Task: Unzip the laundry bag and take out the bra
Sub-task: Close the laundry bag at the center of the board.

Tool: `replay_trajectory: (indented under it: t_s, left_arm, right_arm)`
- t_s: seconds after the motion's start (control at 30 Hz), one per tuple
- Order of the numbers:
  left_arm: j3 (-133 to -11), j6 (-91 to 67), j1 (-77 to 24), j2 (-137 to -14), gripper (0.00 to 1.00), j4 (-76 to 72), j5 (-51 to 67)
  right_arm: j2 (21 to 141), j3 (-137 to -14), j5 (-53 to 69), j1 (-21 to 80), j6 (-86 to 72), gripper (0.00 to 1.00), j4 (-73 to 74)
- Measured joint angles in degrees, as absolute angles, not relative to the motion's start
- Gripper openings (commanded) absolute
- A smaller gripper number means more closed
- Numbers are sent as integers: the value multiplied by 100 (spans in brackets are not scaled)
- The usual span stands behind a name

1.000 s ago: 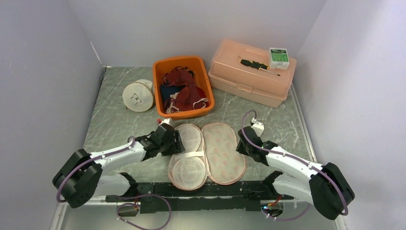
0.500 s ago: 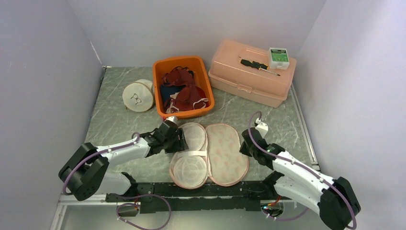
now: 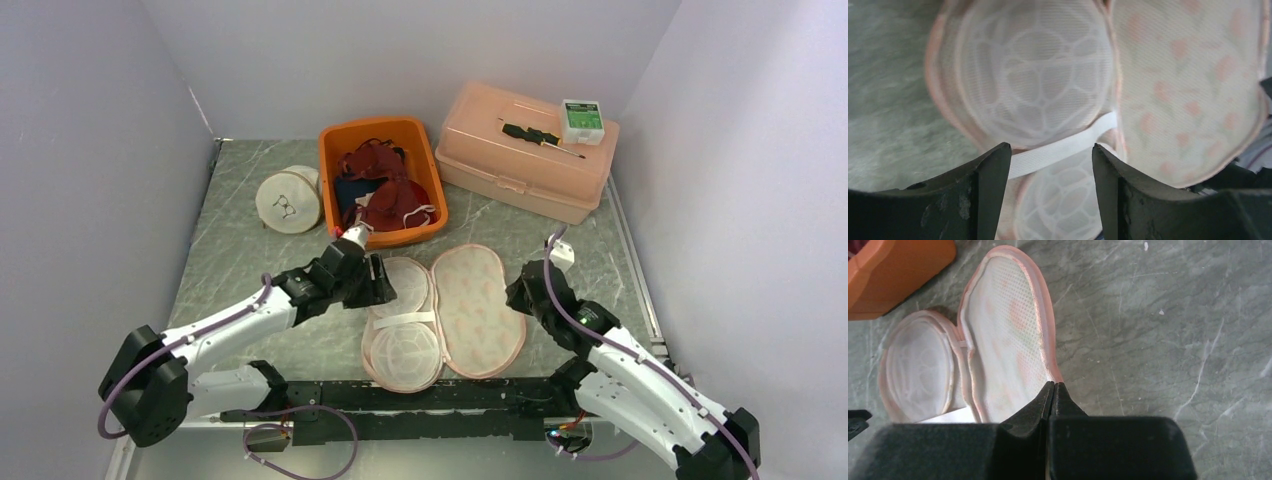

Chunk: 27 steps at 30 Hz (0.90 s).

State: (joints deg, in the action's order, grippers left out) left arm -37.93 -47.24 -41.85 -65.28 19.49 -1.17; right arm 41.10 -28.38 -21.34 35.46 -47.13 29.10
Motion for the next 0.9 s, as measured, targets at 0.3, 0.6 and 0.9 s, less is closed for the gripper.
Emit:
replay_trajectory:
  t_s: [0.3,0.6,0.9]
  left_arm:
    - [-4414,-4731,-4676,-7907,63,1151,392]
    - [-4427,-4816,-4847,-8829,61,823,486]
    - [-4449,-4906,-4890,-8971,62,698,460]
  right_arm:
    - [3363,-2827,-1645,3546,-4547,0,2766]
    - [3055,-2674,-701,3544,-4237,0,2198]
    - [3063,-2499,434,3544,-3990,0,1490]
